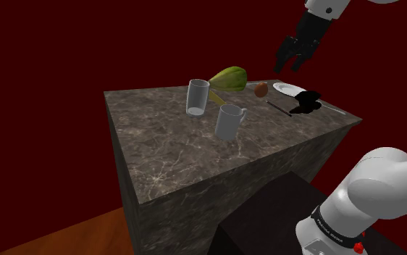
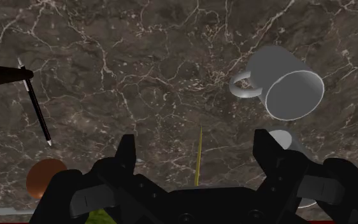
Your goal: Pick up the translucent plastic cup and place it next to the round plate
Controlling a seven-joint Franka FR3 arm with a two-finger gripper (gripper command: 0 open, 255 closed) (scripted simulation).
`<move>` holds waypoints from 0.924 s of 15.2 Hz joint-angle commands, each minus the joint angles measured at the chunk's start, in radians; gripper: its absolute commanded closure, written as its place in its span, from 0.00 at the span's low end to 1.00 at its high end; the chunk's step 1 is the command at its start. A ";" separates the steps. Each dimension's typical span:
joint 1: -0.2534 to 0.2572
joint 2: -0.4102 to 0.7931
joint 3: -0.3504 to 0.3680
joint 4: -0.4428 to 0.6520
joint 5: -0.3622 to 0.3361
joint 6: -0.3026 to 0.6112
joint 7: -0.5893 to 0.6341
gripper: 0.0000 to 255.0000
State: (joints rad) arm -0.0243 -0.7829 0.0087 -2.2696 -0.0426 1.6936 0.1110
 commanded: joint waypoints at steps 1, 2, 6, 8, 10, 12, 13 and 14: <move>0.000 0.000 0.000 0.000 0.000 0.000 0.000 0.00; 0.003 0.037 0.013 0.018 0.009 0.007 0.017 0.00; 0.015 0.188 0.062 0.101 0.039 0.028 0.081 0.00; 0.020 0.266 0.086 0.149 0.050 0.034 0.113 0.00; 0.024 0.345 0.108 0.202 0.059 0.037 0.144 0.00; 0.029 0.425 0.129 0.260 0.065 0.037 0.175 0.00; 0.031 0.465 0.139 0.291 0.067 0.036 0.191 0.00; 0.034 0.506 0.149 0.323 0.068 0.034 0.206 0.00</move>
State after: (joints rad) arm 0.0066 -0.3186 0.1471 -1.9806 0.0234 1.7310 0.3004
